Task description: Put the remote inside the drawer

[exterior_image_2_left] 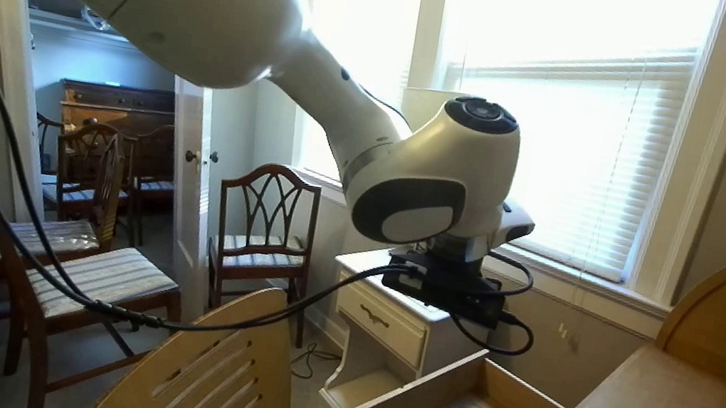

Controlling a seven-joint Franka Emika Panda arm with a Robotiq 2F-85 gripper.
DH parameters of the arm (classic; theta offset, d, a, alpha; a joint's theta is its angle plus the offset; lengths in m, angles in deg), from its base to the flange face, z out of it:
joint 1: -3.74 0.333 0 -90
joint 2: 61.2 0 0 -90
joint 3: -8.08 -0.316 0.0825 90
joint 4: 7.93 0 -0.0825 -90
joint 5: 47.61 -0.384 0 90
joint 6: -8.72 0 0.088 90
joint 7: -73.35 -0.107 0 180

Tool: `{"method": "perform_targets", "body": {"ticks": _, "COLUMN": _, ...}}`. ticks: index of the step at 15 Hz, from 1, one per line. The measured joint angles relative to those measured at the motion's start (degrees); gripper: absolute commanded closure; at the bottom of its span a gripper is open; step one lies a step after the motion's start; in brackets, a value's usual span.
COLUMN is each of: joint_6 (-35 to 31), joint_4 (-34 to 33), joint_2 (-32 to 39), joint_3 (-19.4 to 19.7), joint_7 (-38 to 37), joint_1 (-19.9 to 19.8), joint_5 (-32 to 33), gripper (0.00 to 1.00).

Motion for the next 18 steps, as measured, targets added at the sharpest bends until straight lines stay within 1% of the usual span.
{"method": "perform_targets", "body": {"ticks": 1, "joint_6": 1.7, "joint_4": 0.0, "joint_2": 0.0, "joint_3": 0.1, "joint_7": 0.0, "joint_1": 0.3, "joint_5": 0.0, "gripper": 0.28}}
{"method": "perform_targets", "body": {"ticks": 2, "joint_6": 4.1, "joint_4": 0.0, "joint_2": 0.0, "joint_3": 0.1, "joint_7": 0.0, "joint_1": 0.5, "joint_5": 0.0, "gripper": 0.31}}
{"method": "perform_targets", "body": {"ticks": 3, "joint_6": 6.7, "joint_4": 0.0, "joint_2": 0.0, "joint_3": 0.2, "joint_7": -0.1, "joint_1": 0.6, "joint_5": 0.0, "gripper": 0.30}}
{"method": "perform_targets", "body": {"ticks": 6, "joint_6": 14.6, "joint_4": -0.9, "joint_2": 0.4, "joint_3": 1.7, "joint_7": -1.7, "joint_1": 1.7, "joint_5": 0.0, "gripper": 0.11}}
{"method": "perform_targets", "body": {"ticks": 7, "joint_6": 16.3, "joint_4": -1.6, "joint_2": 0.8, "joint_3": 2.6, "joint_7": -2.6, "joint_1": 2.3, "joint_5": 0.0, "gripper": 0.02}}
{"method": "perform_targets", "body": {"ticks": 9, "joint_6": 17.7, "joint_4": -3.0, "joint_2": 1.9, "joint_3": 4.8, "joint_7": -5.3, "joint_1": 3.8, "joint_5": 0.0, "gripper": 0.00}}
{"method": "perform_targets", "body": {"ticks": 11, "joint_6": 17.7, "joint_4": -4.5, "joint_2": 3.3, "joint_3": 7.4, "joint_7": -8.7, "joint_1": 5.6, "joint_5": 0.5, "gripper": 0.00}}
{"method": "perform_targets", "body": {"ticks": 14, "joint_6": 16.2, "joint_4": -6.6, "joint_2": 5.4, "joint_3": 11.9, "joint_7": -14.9, "joint_1": 8.9, "joint_5": 3.8, "gripper": 0.00}}
{"method": "perform_targets", "body": {"ticks": 18, "joint_6": 15.4, "joint_4": -9.4, "joint_2": 8.2, "joint_3": 15.8, "joint_7": -22.6, "joint_1": 12.8, "joint_5": 9.3, "gripper": 0.00}}
